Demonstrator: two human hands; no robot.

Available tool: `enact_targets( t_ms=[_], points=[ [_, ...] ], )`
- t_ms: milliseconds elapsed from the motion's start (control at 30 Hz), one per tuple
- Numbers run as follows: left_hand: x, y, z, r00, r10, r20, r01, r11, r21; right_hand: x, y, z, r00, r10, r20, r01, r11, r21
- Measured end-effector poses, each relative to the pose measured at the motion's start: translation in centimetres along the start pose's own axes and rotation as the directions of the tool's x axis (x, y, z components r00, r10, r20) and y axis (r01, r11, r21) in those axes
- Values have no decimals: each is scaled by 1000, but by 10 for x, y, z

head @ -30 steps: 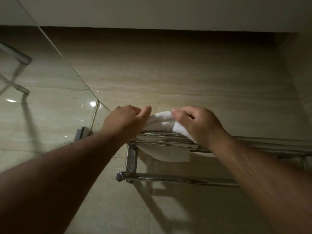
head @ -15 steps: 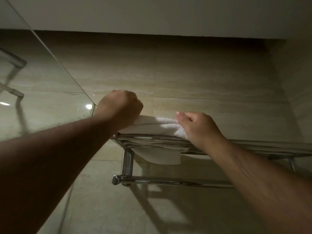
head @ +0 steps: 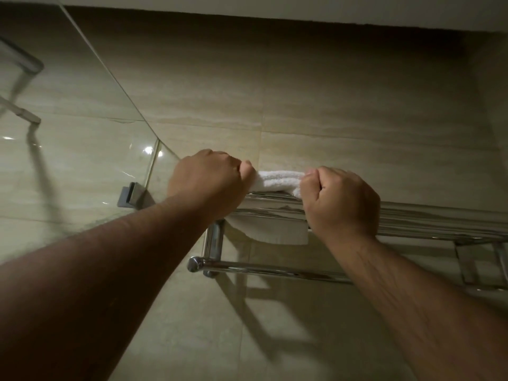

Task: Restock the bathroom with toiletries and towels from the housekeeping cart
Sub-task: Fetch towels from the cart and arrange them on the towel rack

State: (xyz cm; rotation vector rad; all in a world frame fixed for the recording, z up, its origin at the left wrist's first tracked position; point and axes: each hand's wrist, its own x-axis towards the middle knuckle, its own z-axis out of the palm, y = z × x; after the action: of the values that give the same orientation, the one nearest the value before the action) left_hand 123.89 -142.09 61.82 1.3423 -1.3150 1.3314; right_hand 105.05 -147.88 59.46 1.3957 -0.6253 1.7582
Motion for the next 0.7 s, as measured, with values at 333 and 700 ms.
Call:
enact_targets(
  t_ms=[333, 700],
  points=[
    [-36, 3, 0, 998, -44, -38, 39, 989, -142, -24, 4, -13, 985, 75, 159, -77, 997, 8],
    [-86, 14, -37, 926, -73, 370, 82, 997, -10, -35, 5, -91, 696, 96, 712, -70, 995, -66]
  ],
)
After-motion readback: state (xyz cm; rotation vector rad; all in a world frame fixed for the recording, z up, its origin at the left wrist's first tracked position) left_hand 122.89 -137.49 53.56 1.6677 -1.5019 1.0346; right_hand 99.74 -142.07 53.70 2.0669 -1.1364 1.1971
